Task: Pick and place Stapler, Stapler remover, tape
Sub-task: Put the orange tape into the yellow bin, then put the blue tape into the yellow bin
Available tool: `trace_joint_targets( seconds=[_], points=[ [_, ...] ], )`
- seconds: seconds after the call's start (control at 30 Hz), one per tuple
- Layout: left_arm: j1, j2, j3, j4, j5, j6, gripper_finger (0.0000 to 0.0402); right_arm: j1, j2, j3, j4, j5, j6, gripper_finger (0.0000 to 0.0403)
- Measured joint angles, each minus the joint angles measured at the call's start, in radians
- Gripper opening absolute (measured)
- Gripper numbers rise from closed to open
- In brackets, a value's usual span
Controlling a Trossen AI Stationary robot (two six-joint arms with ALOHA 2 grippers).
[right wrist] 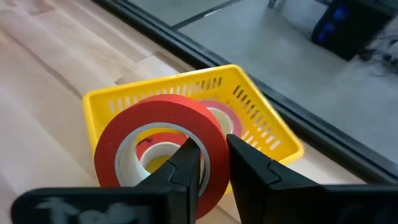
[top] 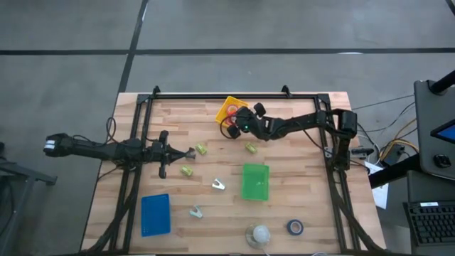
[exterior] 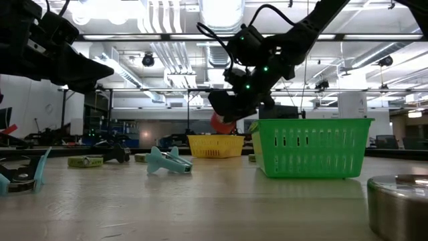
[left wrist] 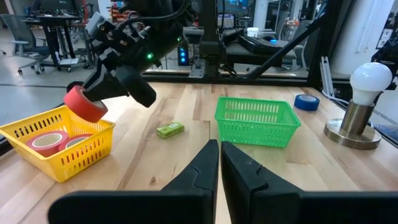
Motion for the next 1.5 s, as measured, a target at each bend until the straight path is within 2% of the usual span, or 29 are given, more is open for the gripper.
trace_joint_targets(
  seconds=[0.13, 0.5, 0.9, 1.17, 1.5],
  points=[
    [0.0, 0.0, 0.0, 0.0, 0.0, 0.0, 0.0023, -0.008, 0.0, 0.0, 0.0, -0.059, 0.005, 0.0104],
    [0.0, 0.0, 0.0, 0.0, 0.0, 0.0, 0.0023, -0.008, 0.0, 0.0, 0.002, -0.052, 0.002, 0.0186],
    [0.0, 0.0, 0.0, 0.0, 0.0, 0.0, 0.0023, 0.041, -0.007, 0.0, -0.014, -0.052, -0.026, 0.0222],
    [0.0, 0.0, 0.0, -0.001, 0.0, 0.0, 0.0023, 0.171, -0.091, 0.0, -0.231, -0.061, 0.035, 0.022],
    [0.0, 0.0, 0.0, -0.012, 0.0, 0.0, 0.0023, 0.397, -0.241, -0.004, -0.562, -0.055, 0.216, 0.0213]
  ],
)
